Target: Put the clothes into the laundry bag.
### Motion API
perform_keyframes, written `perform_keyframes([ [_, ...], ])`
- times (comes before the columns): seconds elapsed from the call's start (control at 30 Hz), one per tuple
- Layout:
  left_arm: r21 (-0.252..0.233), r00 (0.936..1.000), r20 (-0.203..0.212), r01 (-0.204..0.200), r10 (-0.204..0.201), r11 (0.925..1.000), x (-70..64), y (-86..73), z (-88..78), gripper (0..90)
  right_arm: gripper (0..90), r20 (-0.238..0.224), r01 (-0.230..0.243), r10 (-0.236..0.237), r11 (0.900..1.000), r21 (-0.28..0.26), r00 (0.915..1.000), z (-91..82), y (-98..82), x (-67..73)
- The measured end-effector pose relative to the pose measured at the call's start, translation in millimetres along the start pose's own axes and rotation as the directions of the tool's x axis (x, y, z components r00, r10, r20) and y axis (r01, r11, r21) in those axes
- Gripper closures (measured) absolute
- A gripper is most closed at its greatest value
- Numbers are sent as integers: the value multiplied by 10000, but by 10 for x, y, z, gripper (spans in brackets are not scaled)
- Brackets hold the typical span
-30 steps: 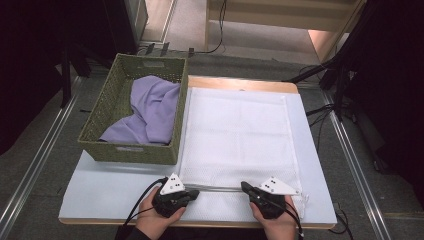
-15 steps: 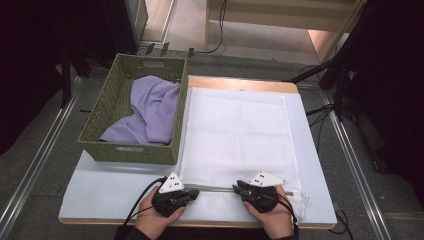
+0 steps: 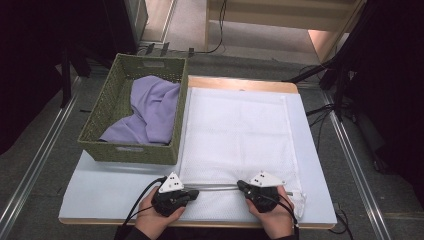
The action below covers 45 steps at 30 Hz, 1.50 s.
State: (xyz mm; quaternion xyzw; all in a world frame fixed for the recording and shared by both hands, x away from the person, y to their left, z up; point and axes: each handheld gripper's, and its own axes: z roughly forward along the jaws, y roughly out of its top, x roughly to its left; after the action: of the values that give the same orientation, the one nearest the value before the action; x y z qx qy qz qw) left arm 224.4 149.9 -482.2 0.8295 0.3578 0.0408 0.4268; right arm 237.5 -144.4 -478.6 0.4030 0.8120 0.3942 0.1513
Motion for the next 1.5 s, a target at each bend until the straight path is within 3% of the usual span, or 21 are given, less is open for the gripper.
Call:
perform_keyframes([
  [0.1,5,10000,13,9,-9,10000,2,2,1,900,894,-346,-686,660,9945,-788,9972,-100,153,-67],
  [0.17,40,10000,21,24,-24,10000,4,4,0,900,893,-349,-868,835,9904,-1079,9959,-121,251,-126],
  [0.27,39,10000,23,25,-25,10000,4,4,0,900,893,-169,-1480,1471,9805,-1294,9890,6,332,-278],
  [0.33,40,10000,31,17,-18,10000,6,4,-1,900,893,82,-1738,1757,9791,-1057,9844,149,295,-344],
  [0.47,51,10000,61,20,-20,10000,10,5,-1,900,862,74,-1692,1697,9847,-422,9855,320,197,-362],
  [0.53,58,10000,81,29,-30,10000,12,5,-1,900,809,151,-1525,1538,9860,-668,9880,296,195,-354],
  [0.63,43,10000,59,21,-21,10000,9,4,-2,900,713,-45,-1471,1471,9887,-289,9891,284,166,-369],
  [0.7,43,10000,70,21,-21,10000,11,4,-2,900,667,-176,-1389,1384,9898,-314,9902,249,139,-371],
  [0.83,43,9999,91,50,-51,10000,13,4,-1,900,611,102,-762,763,9970,-101,9970,167,84,-332],
  [0.93,50,9999,107,56,-56,10000,15,5,-2,900,535,507,-60,48,9997,242,9987,124,66,-299],
  [1.13,41,9999,158,60,-61,10000,20,4,-1,900,434,782,-48,45,10000,37,9969,141,32,-284],
  [1.27,53,9999,148,60,-61,10000,20,5,-1,900,466,806,-8,6,10000,30,9967,140,29,-272],
  [1.3,35,9998,162,64,-64,10000,20,4,-1,900,510,744,32,-33,10000,21,9972,138,29,-272],
  [1.33,57,9999,149,65,-66,10000,20,5,-1,900,633,658,96,-95,10000,-8,9978,127,25,-263],
  [1.4,75,9999,139,49,-50,10000,24,7,-3,900,786,715,-7,14,10000,-98,9974,122,21,-242],
  [1.5,82,9999,158,60,-62,9999,26,8,-3,900,882,624,-471,478,9988,-120,9969,103,19,-252],
])
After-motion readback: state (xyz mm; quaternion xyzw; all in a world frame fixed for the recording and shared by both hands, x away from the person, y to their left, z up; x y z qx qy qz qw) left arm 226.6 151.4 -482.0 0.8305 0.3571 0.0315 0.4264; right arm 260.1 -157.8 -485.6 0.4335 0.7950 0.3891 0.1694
